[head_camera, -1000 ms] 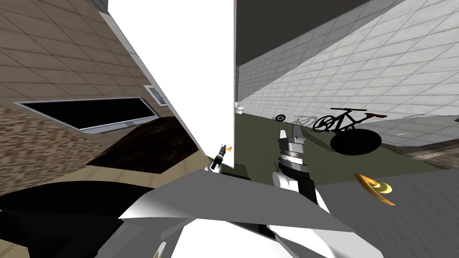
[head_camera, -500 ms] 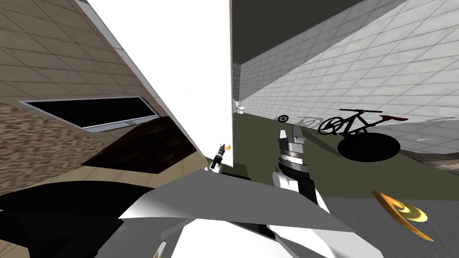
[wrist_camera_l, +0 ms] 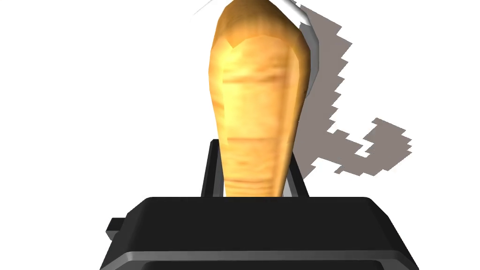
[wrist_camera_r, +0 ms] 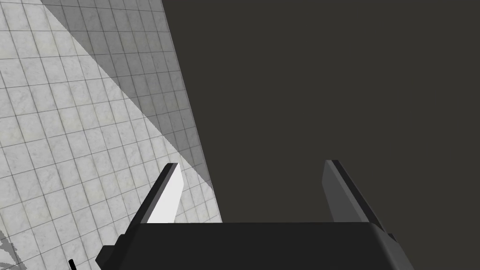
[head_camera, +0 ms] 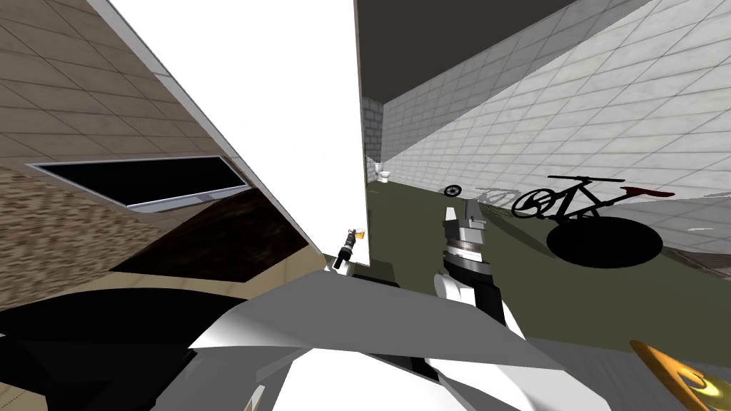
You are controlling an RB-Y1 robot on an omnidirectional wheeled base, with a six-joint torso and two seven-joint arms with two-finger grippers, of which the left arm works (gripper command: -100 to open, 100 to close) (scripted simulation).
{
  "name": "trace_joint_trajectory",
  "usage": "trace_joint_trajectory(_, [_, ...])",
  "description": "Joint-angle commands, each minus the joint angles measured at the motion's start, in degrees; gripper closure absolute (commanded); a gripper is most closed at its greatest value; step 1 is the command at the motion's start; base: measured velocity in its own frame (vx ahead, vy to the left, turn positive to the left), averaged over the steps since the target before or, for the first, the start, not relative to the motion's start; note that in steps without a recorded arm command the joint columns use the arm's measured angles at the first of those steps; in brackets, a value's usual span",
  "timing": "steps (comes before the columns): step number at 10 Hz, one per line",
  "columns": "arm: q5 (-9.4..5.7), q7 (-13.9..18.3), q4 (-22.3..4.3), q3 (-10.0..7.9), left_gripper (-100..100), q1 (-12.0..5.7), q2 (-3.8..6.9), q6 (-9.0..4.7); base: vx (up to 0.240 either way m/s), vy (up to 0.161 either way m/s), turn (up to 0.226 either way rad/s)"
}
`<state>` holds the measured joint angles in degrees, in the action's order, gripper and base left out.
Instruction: Push the door open
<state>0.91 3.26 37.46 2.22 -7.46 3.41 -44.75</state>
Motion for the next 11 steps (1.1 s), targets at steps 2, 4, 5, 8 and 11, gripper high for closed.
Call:
trace_joint_trajectory(2, [-0.84,-0.5,1.5,-1.73,100,0.51,1.08,0.40,0.133,-0.075,0.029])
trace_joint_trajectory(4, [-1.34,-0.8,1.5,-2.69,100,0.51,1.34,0.38,0.187,-0.093,0.072])
trace_joint_trajectory(5, [-1.68,-1.1,1.4,-3.36,100,0.52,1.48,0.37,0.183,-0.081,0.056])
trace_joint_trajectory(8, [-2.75,-1.8,1.3,-5.43,100,0.53,1.77,0.33,0.205,-0.102,0.063])
trace_joint_trajectory(11, [-3.82,-2.6,1.1,-7.51,100,0.53,1.78,0.29,0.187,-0.119,0.082])
